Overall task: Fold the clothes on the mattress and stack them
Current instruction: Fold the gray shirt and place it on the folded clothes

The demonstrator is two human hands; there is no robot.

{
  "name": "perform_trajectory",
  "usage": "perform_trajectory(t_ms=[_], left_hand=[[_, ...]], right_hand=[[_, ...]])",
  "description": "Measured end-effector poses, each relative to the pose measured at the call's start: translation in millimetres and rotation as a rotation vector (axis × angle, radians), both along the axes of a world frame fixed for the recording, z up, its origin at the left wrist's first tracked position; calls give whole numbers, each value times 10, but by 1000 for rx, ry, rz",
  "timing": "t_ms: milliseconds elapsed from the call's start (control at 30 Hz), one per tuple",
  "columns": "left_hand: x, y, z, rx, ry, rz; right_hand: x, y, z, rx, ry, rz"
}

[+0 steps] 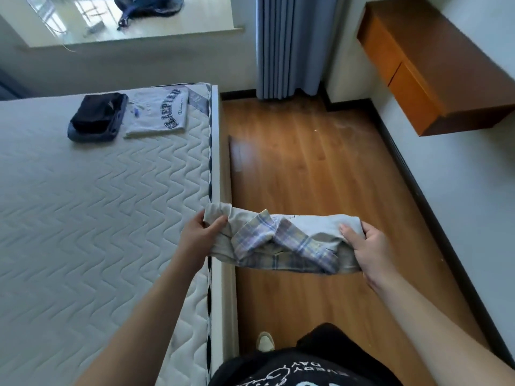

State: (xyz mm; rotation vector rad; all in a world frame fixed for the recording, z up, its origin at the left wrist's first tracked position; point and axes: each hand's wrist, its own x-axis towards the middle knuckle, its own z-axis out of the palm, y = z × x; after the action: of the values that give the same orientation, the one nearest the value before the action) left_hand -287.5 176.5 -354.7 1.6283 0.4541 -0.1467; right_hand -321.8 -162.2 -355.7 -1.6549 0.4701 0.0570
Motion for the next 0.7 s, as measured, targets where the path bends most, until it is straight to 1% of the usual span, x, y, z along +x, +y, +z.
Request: perform_trajectory(t_ms=[167,233,433,567,700], left_hand=[[799,-99,5,17,-8,14],[1130,-143,-2,38,-6,46],[1980,-320,78,23,5,171],[2450,-331,163,57,2,224],[2890,-165,212,75,-2,311]], right_hand=[[918,-150,-15,13,-23,32],[1311,-217,-32,30,-22,62],[2533,-380,-45,78,22,181],[3311,-308,40,100,5,250],[3996,-89,102,122,-11,309]])
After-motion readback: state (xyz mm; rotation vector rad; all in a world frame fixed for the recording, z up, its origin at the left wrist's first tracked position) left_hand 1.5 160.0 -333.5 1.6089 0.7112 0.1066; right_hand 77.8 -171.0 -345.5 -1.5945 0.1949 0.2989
